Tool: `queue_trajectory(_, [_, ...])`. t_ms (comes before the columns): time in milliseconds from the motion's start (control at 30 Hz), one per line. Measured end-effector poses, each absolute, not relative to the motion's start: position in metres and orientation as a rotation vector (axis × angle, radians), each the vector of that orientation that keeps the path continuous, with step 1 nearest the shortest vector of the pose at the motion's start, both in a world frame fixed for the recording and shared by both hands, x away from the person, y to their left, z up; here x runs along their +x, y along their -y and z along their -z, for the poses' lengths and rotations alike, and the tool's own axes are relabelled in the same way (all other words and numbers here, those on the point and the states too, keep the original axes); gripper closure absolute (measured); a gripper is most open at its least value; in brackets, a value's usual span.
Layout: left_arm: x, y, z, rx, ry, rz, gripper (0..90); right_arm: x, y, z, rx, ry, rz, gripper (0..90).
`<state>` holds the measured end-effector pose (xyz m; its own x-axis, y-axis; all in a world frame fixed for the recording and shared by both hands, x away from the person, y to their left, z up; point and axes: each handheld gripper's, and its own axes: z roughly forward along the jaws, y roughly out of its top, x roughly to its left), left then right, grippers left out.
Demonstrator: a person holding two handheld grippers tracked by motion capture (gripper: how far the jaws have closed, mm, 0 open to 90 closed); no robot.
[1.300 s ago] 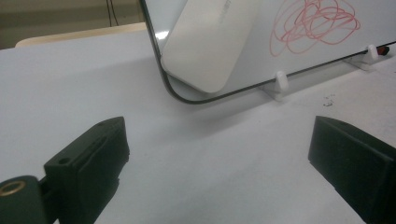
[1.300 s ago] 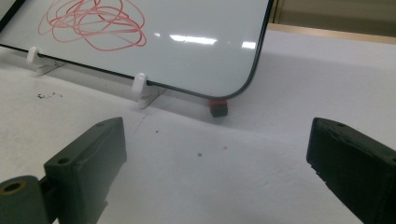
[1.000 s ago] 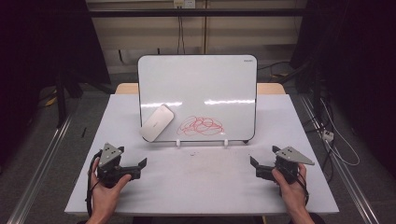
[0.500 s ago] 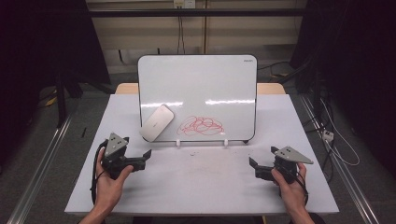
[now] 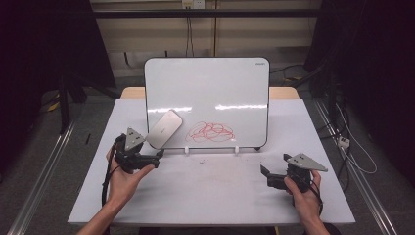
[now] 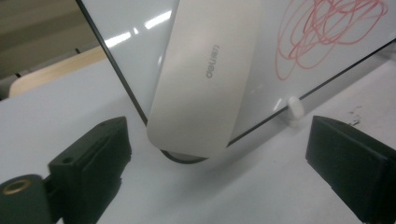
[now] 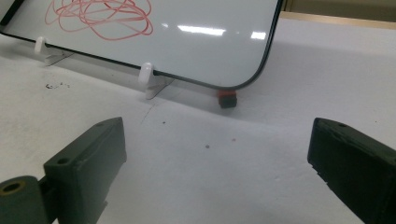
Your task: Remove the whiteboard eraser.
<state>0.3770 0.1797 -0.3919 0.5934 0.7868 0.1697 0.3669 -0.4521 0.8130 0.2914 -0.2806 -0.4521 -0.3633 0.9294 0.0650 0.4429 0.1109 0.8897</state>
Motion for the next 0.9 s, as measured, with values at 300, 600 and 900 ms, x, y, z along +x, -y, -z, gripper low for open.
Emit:
queue_trajectory(300, [0.393, -0.162, 0.386, 2.104, -0.884, -0.757, 10.1, 0.293, 0.28, 0.453, 1.326, -1.878, -1.202, 4.3])
queue_trajectory(600, [0.41, -0.149, 0.384, 2.141, -0.855, -0.809, 14.2, 0.292, 0.28, 0.452, 1.329, -1.875, -1.195, 4.3])
queue_trajectory(900, [0.422, -0.139, 0.388, 2.191, -0.84, -0.845, 16.4, 0.293, 0.278, 0.452, 1.319, -1.883, -1.193, 4.3])
